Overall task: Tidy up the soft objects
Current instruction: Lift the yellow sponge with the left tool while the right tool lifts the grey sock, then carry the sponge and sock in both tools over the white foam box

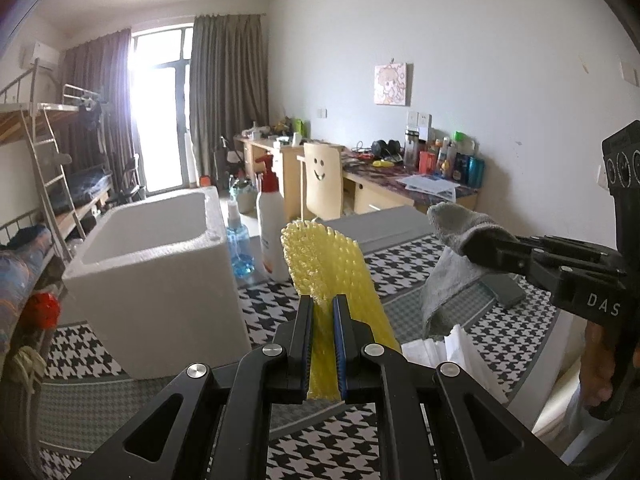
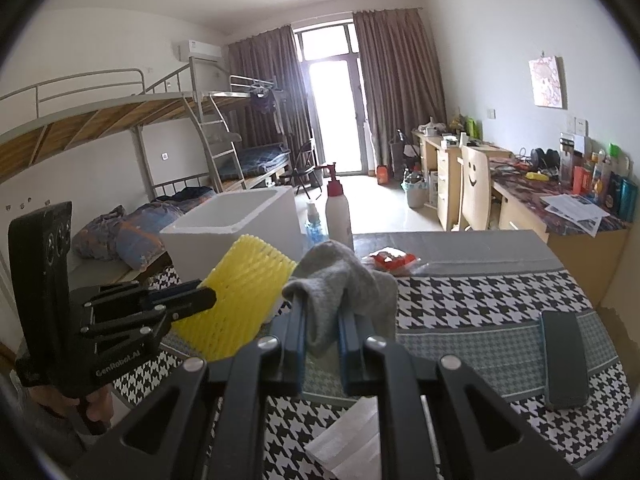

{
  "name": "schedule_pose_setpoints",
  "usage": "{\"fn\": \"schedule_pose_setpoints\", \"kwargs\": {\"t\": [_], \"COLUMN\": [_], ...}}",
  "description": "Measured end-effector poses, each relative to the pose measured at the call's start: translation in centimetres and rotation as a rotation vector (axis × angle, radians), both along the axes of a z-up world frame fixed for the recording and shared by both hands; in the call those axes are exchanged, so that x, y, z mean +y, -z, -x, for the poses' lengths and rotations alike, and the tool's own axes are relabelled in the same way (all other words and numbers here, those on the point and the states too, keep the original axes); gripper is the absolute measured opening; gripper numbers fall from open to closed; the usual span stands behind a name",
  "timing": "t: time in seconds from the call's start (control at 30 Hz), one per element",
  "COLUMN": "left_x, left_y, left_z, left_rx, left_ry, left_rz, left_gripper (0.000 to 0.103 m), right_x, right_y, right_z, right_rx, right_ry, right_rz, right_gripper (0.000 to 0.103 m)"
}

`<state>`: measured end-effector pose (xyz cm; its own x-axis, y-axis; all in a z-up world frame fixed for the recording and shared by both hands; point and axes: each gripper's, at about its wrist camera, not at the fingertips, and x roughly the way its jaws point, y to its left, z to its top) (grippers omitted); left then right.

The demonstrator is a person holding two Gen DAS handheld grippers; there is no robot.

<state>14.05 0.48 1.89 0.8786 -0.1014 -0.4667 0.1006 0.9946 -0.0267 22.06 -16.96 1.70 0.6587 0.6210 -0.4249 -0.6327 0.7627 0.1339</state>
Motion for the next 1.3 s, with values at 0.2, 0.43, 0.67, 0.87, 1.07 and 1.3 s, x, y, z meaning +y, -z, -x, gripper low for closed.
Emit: {"fn": "schedule_pose_setpoints", "kwargs": {"t": [0.2,0.43,0.67,0.87,1.07,1.3], "left_x": [0.8,1.3,2.0,2.2,2.8,3.5], "left_y": [-0.8,-1.7,-2.8,-3.5,-4.1,-5.0], "left_z": [-0.3,-0.8,-1.5,-2.1,-2.7,-3.7], "left_rx": [-0.014,-0.032,-0.056,-0.072,-0.087,-0.094], "left_ry": [-0.008,-0.020,-0.041,-0.055,-0.078,-0.101], "left_rz": [-0.003,-0.014,-0.037,-0.048,-0.061,-0.062], "left_gripper": [0.010,0.010,0.010,0.010,0.010,0.010], "right_x": [0.8,1.9,2.5,3.1,3.4,4.1], "right_y": [-0.6,-1.3,-2.4,-3.5,-3.9,-4.3], "right_z": [-0.3,-1.0,-1.3,-1.8,-2.5,-2.8], "right_rx": [-0.013,-0.022,-0.042,-0.061,-0.070,-0.077], "right_ry": [-0.011,-0.021,-0.030,-0.035,-0.036,-0.048], "right_rz": [-0.003,-0.001,-0.006,-0.007,-0.006,-0.004], "right_gripper": [0.016,0.016,0.016,0.016,0.016,0.016]}}
